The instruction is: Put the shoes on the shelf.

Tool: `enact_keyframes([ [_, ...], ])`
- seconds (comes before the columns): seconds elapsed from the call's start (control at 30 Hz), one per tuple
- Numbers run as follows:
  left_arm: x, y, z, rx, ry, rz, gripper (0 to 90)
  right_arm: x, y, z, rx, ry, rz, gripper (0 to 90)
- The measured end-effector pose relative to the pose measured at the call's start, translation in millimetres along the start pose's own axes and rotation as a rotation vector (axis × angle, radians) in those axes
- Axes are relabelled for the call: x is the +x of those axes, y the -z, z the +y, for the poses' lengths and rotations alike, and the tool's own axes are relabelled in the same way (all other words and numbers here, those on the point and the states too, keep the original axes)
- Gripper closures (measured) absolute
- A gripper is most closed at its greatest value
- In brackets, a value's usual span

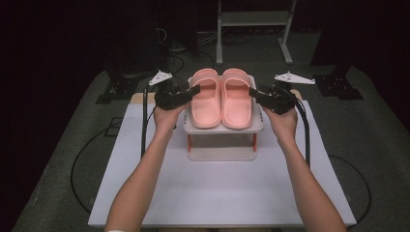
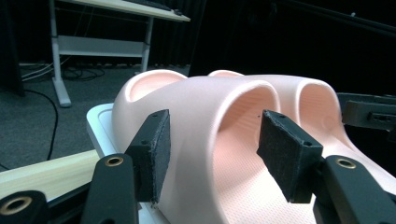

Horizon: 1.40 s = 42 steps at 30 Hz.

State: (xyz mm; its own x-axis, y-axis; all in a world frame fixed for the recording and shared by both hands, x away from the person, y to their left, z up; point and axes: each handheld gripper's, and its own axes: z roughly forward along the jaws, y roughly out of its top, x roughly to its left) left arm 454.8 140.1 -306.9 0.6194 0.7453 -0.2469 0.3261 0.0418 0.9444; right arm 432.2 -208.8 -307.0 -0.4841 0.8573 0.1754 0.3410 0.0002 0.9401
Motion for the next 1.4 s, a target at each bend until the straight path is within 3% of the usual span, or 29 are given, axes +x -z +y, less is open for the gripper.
enact_keyframes([
  [0.73, -3.8, 23.2, -12.3, -0.02, 0.006, -0.042, 40.6, -3.8, 20.3, -13.8, -0.002, 0.001, 0.042, 47.1],
  [1.4, -10.9, 37.9, -19.2, -0.02, -0.021, -0.061, 38.3, -2.3, 37.4, -19.3, -0.017, 0.014, 0.077, 43.4],
])
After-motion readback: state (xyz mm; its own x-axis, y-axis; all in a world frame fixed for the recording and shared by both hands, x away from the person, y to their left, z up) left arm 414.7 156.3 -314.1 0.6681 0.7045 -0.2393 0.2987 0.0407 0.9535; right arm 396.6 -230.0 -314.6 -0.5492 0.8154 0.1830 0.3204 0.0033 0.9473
